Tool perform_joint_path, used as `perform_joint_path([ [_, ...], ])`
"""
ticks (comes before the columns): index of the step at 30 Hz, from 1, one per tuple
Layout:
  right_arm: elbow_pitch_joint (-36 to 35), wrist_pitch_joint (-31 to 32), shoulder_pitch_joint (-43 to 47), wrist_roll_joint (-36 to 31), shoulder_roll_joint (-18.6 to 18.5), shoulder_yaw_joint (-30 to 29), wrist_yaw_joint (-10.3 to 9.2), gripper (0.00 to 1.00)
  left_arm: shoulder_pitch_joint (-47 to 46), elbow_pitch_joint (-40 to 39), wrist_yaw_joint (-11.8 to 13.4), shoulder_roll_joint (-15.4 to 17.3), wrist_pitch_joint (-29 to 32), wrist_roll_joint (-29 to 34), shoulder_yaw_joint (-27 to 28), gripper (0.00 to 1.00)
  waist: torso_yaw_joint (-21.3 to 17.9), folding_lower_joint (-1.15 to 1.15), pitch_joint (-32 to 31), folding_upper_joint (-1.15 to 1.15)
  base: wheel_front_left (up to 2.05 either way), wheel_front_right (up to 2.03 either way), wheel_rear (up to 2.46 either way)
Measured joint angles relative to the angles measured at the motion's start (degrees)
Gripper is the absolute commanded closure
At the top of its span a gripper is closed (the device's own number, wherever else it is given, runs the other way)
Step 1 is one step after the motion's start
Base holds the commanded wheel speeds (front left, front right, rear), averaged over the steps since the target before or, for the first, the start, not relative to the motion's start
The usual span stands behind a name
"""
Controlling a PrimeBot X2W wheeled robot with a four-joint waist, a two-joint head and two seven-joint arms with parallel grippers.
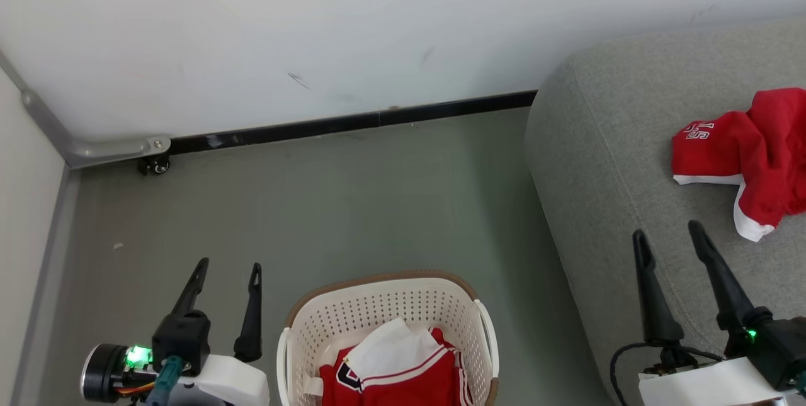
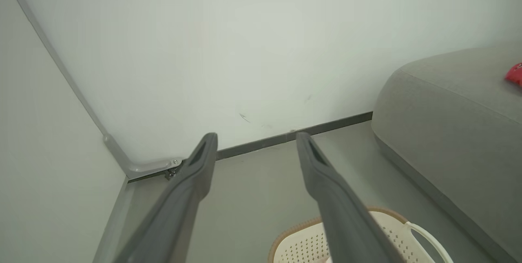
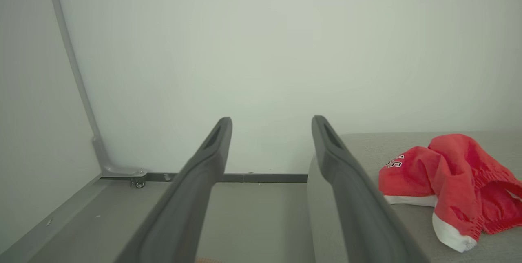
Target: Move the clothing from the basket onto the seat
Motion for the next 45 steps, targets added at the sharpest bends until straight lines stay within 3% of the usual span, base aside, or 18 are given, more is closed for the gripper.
perform_joint_path([
  [23, -8.2, -0.6, -2.6, -0.9, -0.4, 0.3, 0.00, 0.00, -8.3, 13.0, -4.3, -0.8, 2.3, 3.7, -6.7, 0.00, -1.0, 0.00, 11.6, 0.00, 0.00, 0.00, 0.00],
  [45, -14.5, -1.2, -9.7, -0.8, -1.0, -2.3, 0.00, 0.00, -21.6, 24.2, -5.3, -2.3, 2.8, 6.9, -9.1, 0.00, -2.0, 0.00, 28.4, 0.00, 0.00, 0.00, 0.00],
])
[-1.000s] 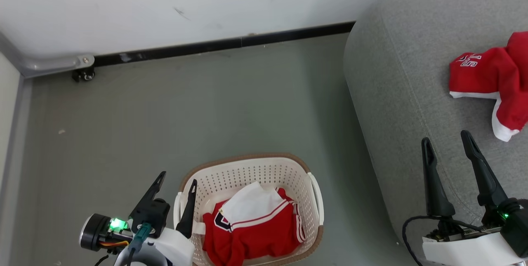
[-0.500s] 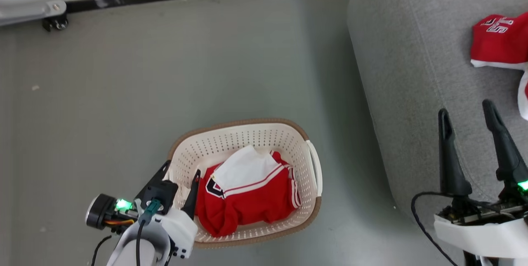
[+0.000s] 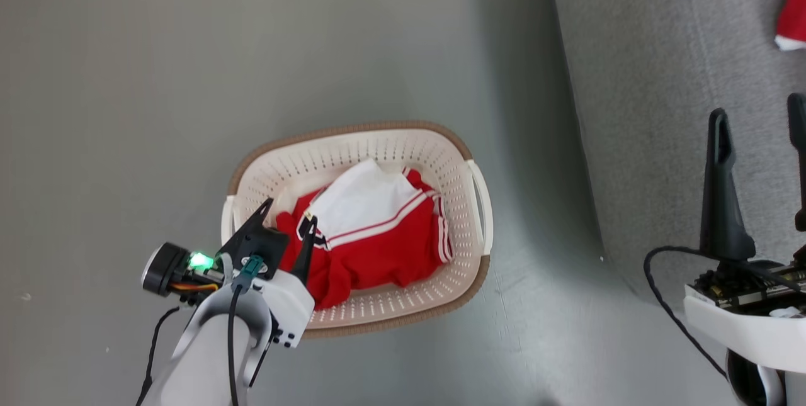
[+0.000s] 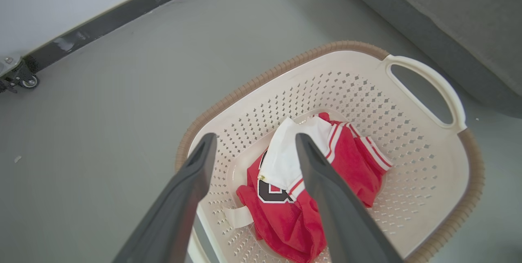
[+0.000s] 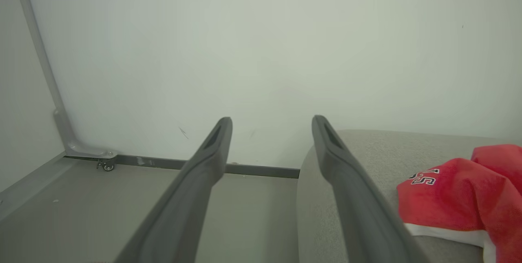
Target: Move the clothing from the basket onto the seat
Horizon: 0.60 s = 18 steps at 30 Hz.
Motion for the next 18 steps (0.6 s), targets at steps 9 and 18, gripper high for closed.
perform_joint_path([
  [9, -0.4, -0.9, -3.6, 0.3, 0.2, -0.8, 0.00, 0.00, -5.4, 2.5, -0.7, 0.0, -0.3, 2.7, -2.5, 0.00, -0.6, 0.00, 6.4, 0.00, 0.00, 0.00, 0.00],
  [18, -0.4, -2.1, -7.2, 1.1, 0.5, -1.0, 0.00, 0.00, -9.8, 5.4, -1.0, 0.2, -0.4, 5.4, -5.0, 0.00, -1.4, 0.00, 11.7, 0.00, 0.00, 0.00, 0.00],
])
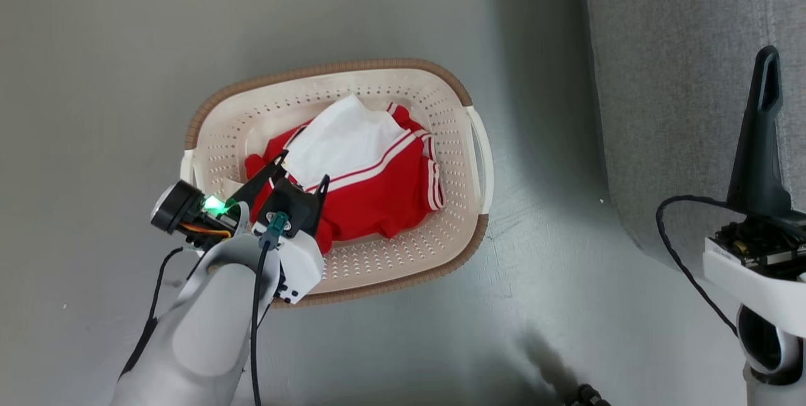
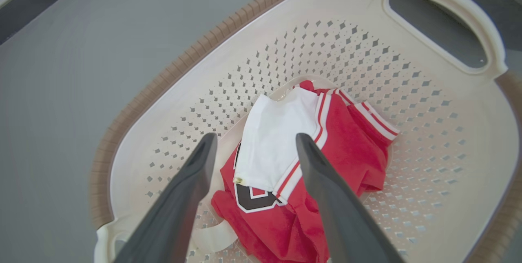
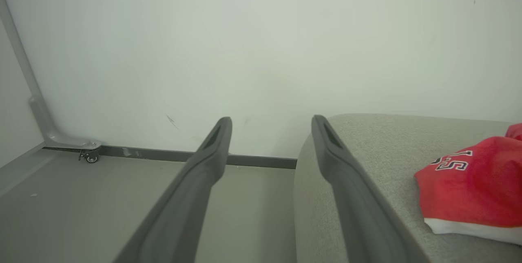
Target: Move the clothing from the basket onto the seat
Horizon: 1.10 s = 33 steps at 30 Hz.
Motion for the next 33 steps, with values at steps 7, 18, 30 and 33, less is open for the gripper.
perform_joint_path([
  [7, 0.8, -0.3, -2.8, 0.4, 0.2, -0.1, 0.00, 0.00, -3.2, 2.0, -0.5, 0.2, -0.4, 2.5, -1.8, 0.00, -0.9, 0.00, 3.4, 0.00, 0.00, 0.00, 0.00],
  [18, 2.4, -0.8, -5.8, 1.0, 0.4, 0.5, 0.00, 0.00, -6.6, 5.3, -1.0, 0.3, -0.4, 5.5, -4.6, 0.00, -2.6, 0.00, 7.3, 0.00, 0.00, 0.00, 0.00],
  [30, 0.3, -1.0, -12.7, 1.0, 0.5, 1.1, 0.00, 0.00, -8.7, 9.8, -1.0, 1.8, -0.3, 5.8, -4.4, 0.00, -5.4, 0.00, 10.1, 0.00, 0.00, 0.00, 0.00],
  [33, 0.3, -1.3, -12.9, 1.0, 0.5, 1.2, 0.00, 0.00, -8.7, 11.2, -0.9, 2.0, 0.5, 5.5, -3.6, 0.00, -6.1, 0.00, 10.6, 0.00, 0.00, 0.00, 0.00],
])
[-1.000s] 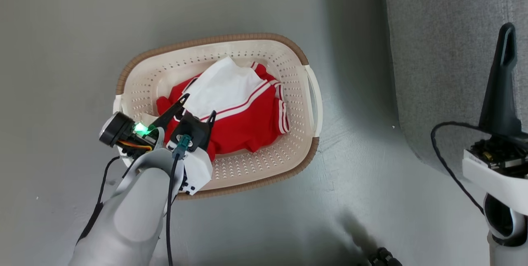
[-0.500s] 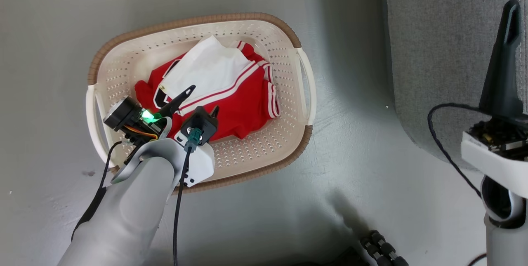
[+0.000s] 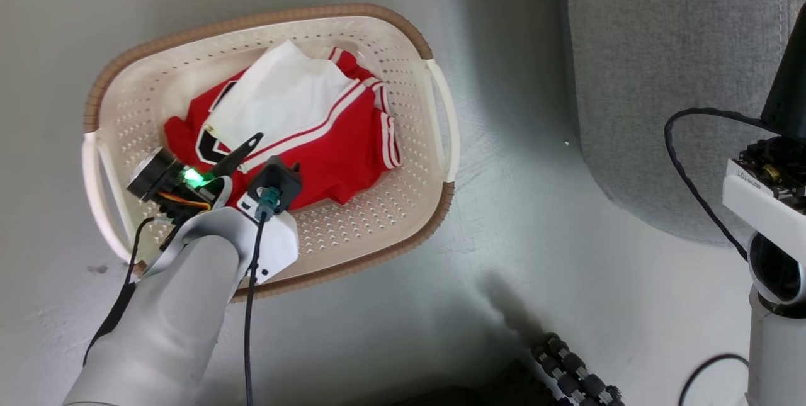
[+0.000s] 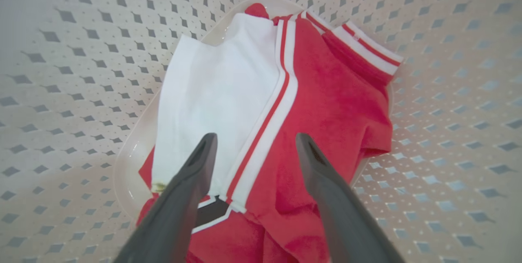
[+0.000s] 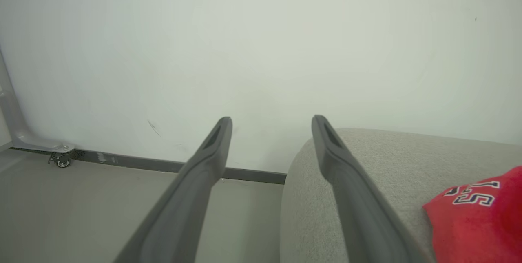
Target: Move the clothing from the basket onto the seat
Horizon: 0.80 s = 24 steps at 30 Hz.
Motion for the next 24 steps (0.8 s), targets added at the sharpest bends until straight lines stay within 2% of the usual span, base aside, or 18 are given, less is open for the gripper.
perform_joint_path([
  [3, 0.2, 0.0, -0.5, 0.6, 0.0, 0.0, 0.00, 0.00, 0.0, 1.2, 0.3, 0.5, 0.5, -0.3, 0.6, 0.00, -0.6, 0.00, 0.5, 0.00, 0.00, 0.00, 0.00],
  [13, 0.7, 0.0, -0.8, 2.0, 0.0, -0.1, 0.00, 0.00, -1.5, 4.6, 3.9, 2.4, 3.7, -0.3, 1.7, 0.00, -2.0, 0.00, 1.2, 0.00, 0.00, 0.00, 0.00],
  [18, 1.0, 0.0, -0.8, 2.8, 0.1, -0.2, 0.00, 0.00, -2.1, 5.4, 4.0, 2.4, 4.3, 0.1, 1.4, 0.00, -2.4, 0.00, 1.2, 0.00, 0.00, 0.00, 0.00],
  [19, 1.0, 0.0, -0.8, 2.9, 0.1, -0.2, 0.00, 0.00, -2.1, 5.6, 4.1, 2.2, 4.7, 0.2, 1.2, 0.06, -2.4, 0.00, 1.1, 0.00, 0.00, 0.00, 0.00],
  [21, 1.1, 0.0, -0.8, 2.9, 0.1, -0.2, 0.00, 0.00, -2.1, 5.9, 4.3, 1.6, 5.0, 0.4, 0.8, 0.61, -2.6, 0.00, 1.1, 0.00, 0.00, 0.00, 0.00],
  [23, 1.1, 0.0, -0.8, 2.9, 0.1, -0.2, 0.00, 0.00, -2.1, 6.3, 4.3, 1.3, 5.3, 0.6, 0.4, 0.91, -2.7, 0.00, 1.1, 0.00, 0.00, 0.00, 0.00],
  [24, 1.2, 0.0, -0.8, 2.9, 0.1, -0.2, 0.00, 0.00, -2.2, 6.6, 4.3, 1.3, 5.4, 0.6, 0.3, 1.00, -2.7, 0.00, 1.1, 0.00, 0.00, 0.00, 0.00],
])
